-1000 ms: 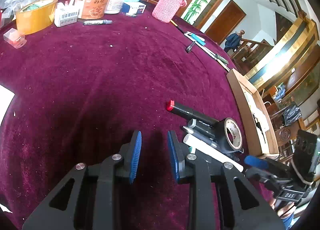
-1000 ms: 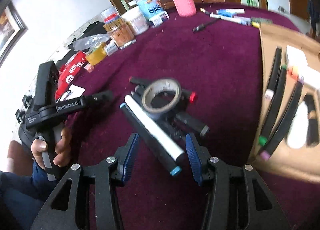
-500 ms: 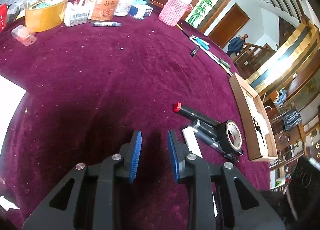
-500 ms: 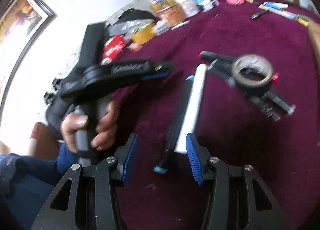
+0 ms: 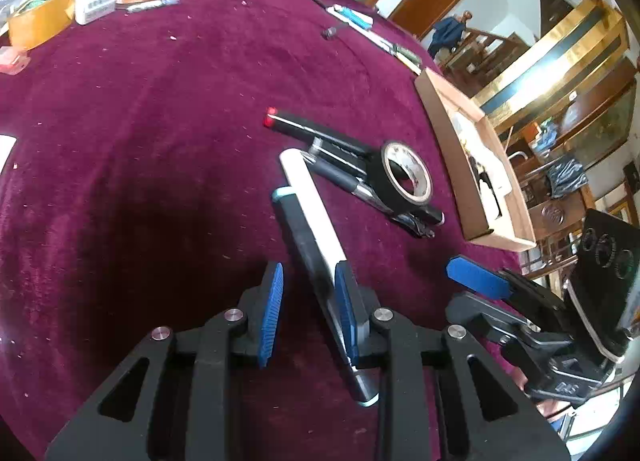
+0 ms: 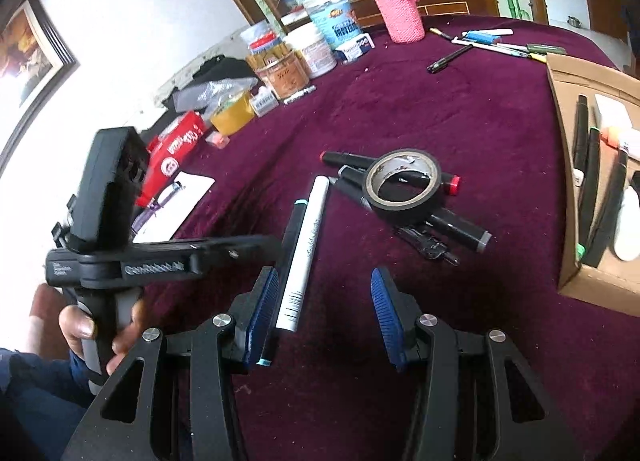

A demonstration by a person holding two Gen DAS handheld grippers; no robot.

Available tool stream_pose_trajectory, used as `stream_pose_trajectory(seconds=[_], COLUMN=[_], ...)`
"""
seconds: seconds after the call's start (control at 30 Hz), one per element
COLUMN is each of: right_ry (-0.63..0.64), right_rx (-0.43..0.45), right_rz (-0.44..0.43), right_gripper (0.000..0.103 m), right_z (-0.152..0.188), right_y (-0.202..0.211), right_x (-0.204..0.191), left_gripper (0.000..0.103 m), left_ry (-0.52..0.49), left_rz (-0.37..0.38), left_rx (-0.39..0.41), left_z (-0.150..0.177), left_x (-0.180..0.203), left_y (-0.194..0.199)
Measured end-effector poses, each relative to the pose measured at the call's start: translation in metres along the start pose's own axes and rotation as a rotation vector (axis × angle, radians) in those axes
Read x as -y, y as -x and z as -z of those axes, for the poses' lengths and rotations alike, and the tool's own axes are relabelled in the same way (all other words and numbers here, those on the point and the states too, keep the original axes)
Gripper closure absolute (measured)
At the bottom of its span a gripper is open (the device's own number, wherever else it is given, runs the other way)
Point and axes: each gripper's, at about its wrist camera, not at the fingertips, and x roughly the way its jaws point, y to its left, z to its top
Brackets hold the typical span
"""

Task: Organize rigid objects
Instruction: 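Grasp a teal-capped black marker with the left tool while the right grasps a white marker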

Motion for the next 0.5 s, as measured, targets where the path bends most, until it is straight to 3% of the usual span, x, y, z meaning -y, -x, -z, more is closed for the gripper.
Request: stream_pose_trajectory(seconds=[0.27, 0.5], right_ry=[-0.011, -0.001], right_rx=[0.053, 0.053], right_rz=[-0.046, -0.041], right_gripper=[0.059, 0.059], right_z=[0.01, 0.011], right_y=[0.019, 0.027], right_x=[0.008, 0.01], left_gripper=[0.079, 0.09], left_ry=[-0.034, -0.134], left_rz=[-0.137, -0.237], left_rx=[-0.016, -0.027], left_z=[-0.002, 0.003], left_x=[0.02, 0.021], left_y=[-0.012, -0.01])
